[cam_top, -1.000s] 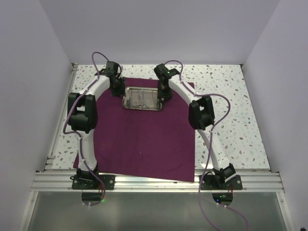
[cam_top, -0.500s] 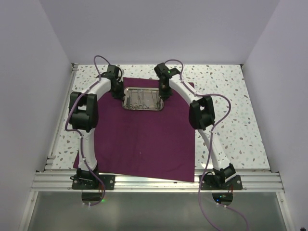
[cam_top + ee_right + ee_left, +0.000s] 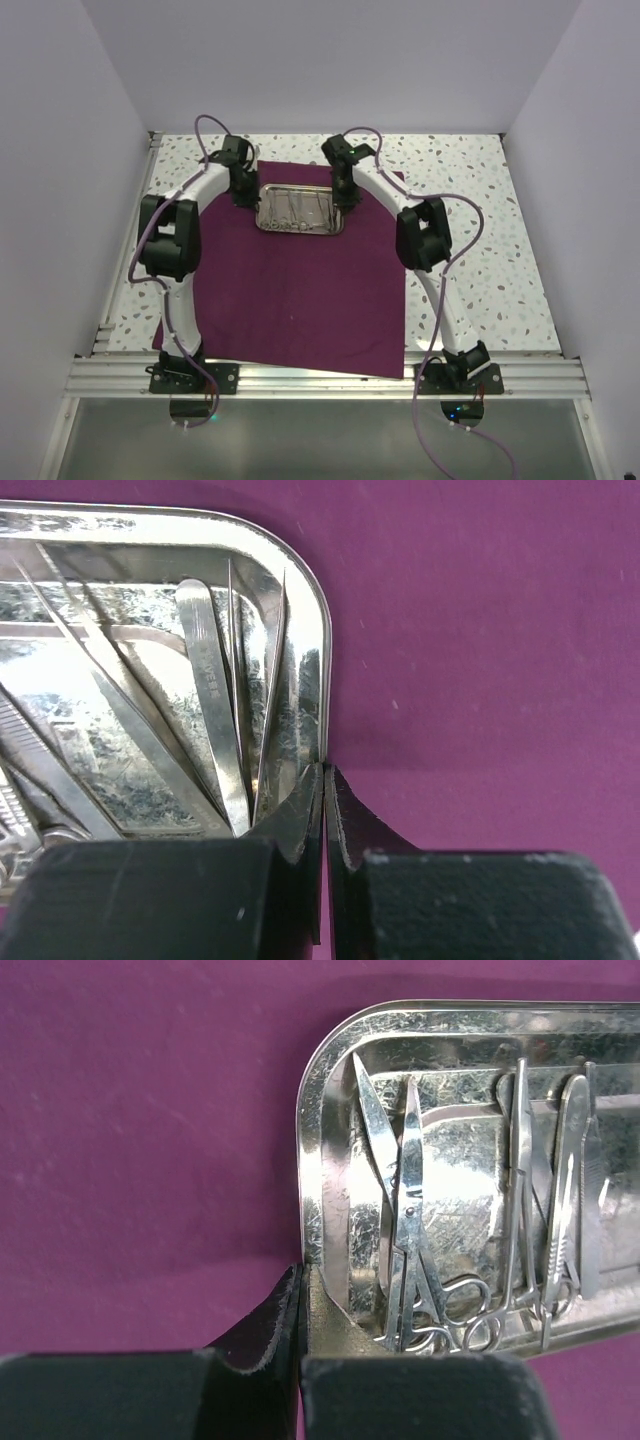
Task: Open and lay out the surgical kit
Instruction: Pick up the container from the surgical kit, then place the container in the surgical kit.
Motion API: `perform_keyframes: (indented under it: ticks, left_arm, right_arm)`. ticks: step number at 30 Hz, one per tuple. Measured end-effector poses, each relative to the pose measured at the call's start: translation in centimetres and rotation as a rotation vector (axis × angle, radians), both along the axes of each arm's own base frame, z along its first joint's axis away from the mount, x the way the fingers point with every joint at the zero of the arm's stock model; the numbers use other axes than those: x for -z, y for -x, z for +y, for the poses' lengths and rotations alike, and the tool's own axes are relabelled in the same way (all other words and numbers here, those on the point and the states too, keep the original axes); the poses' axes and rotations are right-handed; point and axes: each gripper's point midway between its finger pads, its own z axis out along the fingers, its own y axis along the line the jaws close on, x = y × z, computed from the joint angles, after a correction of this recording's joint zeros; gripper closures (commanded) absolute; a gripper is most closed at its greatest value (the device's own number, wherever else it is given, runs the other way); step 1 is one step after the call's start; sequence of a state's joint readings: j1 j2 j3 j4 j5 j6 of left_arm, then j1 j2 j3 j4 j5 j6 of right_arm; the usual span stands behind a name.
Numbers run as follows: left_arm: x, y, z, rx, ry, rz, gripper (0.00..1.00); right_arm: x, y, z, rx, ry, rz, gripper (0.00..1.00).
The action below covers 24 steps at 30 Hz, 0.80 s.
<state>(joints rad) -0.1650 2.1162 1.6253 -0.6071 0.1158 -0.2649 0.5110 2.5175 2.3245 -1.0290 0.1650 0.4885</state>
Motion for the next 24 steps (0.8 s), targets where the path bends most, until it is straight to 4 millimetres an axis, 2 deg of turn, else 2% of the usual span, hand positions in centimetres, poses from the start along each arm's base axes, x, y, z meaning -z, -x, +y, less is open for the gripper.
perform_keyframes:
  ticks: [4, 9, 13, 16, 20, 24]
  left_arm:
    - [-1.6, 1.2, -0.6, 0.017, 0.002, -0.011, 1.0]
    - [-3.2, 4.7, -1.0, 0.037, 0.0, -0.016, 1.0]
    - [-2.6, 9.2, -0.8, 0.045, -0.013, 0.019, 1.0]
    - [-1.6, 12.9, -0.5, 0.044, -0.025, 0.07, 1.0]
    - [-0.7, 17.2, -0.5, 0.037, -0.028, 0.118, 1.0]
    - [-0.6, 20.7, -1.2, 0.043, -0.016, 0.146, 1.0]
  right_arm:
    - [-0.4, 1.4, -0.4, -0.007, 0.013, 0.024, 1.0]
    - [-2.1, 4.7, -0.6, -0.033, 0.027, 0.045, 1.0]
    - [-3.6, 9.4, -0.3, -0.076, 0.041, 0.066, 1.0]
    - [-4.0, 13.6, 0.1, -0.118, 0.06, 0.088, 1.0]
    - [-3.4, 19.1, 0.2, -0.175, 0.095, 0.129, 1.0]
    - [-1.9, 23.5, -0.4, -0.202, 0.126, 0.17, 1.0]
